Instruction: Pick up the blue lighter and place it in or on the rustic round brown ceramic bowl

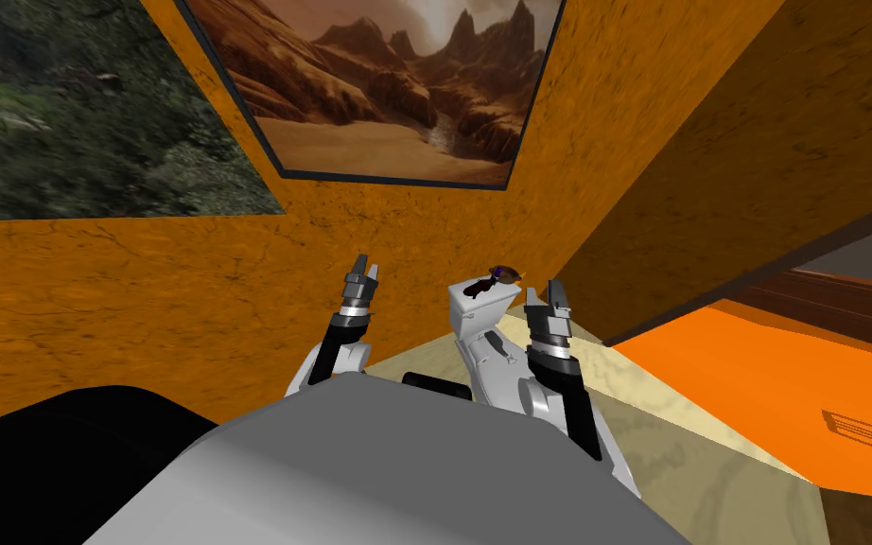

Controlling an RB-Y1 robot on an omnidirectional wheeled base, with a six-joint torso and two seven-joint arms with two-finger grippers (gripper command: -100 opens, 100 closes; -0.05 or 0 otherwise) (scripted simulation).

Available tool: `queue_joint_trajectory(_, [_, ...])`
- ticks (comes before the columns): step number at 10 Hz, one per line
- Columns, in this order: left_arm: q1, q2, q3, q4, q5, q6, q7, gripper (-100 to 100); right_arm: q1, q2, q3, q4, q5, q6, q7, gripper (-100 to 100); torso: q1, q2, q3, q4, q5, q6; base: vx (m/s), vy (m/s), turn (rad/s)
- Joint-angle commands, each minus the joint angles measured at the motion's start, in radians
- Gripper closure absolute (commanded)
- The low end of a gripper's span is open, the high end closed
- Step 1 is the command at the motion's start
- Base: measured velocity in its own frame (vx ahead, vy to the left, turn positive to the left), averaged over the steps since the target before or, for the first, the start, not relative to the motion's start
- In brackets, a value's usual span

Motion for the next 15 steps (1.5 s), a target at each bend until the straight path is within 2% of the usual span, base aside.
queue_joint_trajectory(1, [0.0,0.0,0.0,0.0,0.0,0.0,0.0,0,-0.01,-0.037,0.02,0.038,0.025,0.009,0.022,-100,0.0,0.0,0.0,0.0,0.0,0.0,-0.078,0.017,0.119])
queue_joint_trajectory(9, [0.0,0.0,0.0,0.0,0.0,0.0,0.0,0,-0.073,-0.231,0.099,0.243,0.153,0.074,0.122,-100,0.0,0.0,0.0,0.0,0.0,0.0,-0.066,0.026,0.139])
queue_joint_trajectory(15, [0.0,0.0,0.0,0.0,0.0,0.0,0.0,0,-0.114,-0.359,0.135,0.373,0.24,0.117,0.187,-100,-0.002,-0.004,-0.002,-0.001,0.0,0.0,-0.024,0.006,0.101])
